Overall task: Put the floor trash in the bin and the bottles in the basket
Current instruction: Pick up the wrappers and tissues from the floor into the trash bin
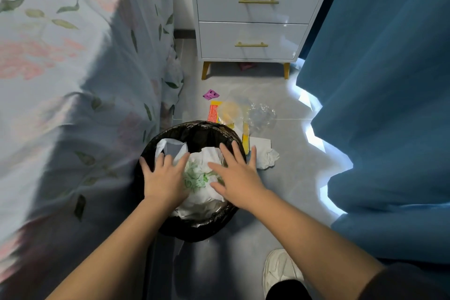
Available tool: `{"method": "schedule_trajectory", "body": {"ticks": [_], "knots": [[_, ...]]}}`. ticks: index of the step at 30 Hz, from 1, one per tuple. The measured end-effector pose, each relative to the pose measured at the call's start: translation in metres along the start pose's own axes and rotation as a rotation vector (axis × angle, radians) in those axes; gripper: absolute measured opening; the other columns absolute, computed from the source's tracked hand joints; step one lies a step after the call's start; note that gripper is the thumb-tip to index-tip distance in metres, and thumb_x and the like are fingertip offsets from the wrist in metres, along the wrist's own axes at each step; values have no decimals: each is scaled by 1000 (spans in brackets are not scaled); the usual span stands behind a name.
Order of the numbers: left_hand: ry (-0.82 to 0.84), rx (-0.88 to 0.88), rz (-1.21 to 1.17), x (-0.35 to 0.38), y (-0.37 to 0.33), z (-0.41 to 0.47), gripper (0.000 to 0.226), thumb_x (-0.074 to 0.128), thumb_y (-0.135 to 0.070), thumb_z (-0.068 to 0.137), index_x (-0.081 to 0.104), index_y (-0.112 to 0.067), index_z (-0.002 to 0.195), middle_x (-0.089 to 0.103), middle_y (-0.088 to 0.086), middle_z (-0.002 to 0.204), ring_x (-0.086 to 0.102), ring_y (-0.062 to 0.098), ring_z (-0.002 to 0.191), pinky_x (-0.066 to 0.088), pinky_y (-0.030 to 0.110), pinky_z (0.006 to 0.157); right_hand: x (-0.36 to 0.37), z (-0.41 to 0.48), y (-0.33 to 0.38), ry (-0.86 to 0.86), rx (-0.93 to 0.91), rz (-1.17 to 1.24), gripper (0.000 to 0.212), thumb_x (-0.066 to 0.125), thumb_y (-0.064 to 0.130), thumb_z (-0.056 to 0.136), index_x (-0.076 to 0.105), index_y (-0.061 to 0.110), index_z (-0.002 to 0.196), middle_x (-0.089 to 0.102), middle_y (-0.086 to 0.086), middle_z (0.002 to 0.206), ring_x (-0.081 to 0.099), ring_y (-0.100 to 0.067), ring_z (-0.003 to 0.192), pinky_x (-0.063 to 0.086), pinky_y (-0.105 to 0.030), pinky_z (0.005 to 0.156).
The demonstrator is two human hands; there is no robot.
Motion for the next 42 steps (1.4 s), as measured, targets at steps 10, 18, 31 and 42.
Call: {"method": "schedule_trajectory", "body": {"ticks": [10,18,31,42], "knots": [[53,-428,-619,-4,46,-28,63,55,-14,81,27,-6,136,29,25,139,36,45,124,39,48,98,17,-20,-36,-27,601,811,43,52,11,89,43,9,131,60,-18,116,63,-35,95,57,-39,72],[-42,-430,-708,-15,22,-27,57,48,-4,85,30,-4,139,39,22,135,44,41,121,40,48,95,3,-44,-74,-99,687,769,22,55,9,83,62,5,104,65,-15,100,65,-36,87,57,-43,75],[42,-116,-863,-42,-136,-7,34,46,2,82,58,-3,114,61,21,111,55,39,104,42,33,77,-15,-147,-232,-162,931,417,30,47,6,86,59,8,114,63,-16,115,59,-35,108,48,-33,84],[111,10,-977,-28,-199,-1,34,61,-4,82,57,-6,116,62,10,88,58,26,78,48,30,68,18,-188,-284,-277,871,536,41,77,28,77,61,7,109,67,-14,102,62,-32,96,51,-37,81]]}}
Point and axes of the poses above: each hand's wrist, its own z-axis towards the middle knuckle, its own x-axis out of the palm, y = z × x, the point moved 6 cm from there along z, towards the middle knuckle
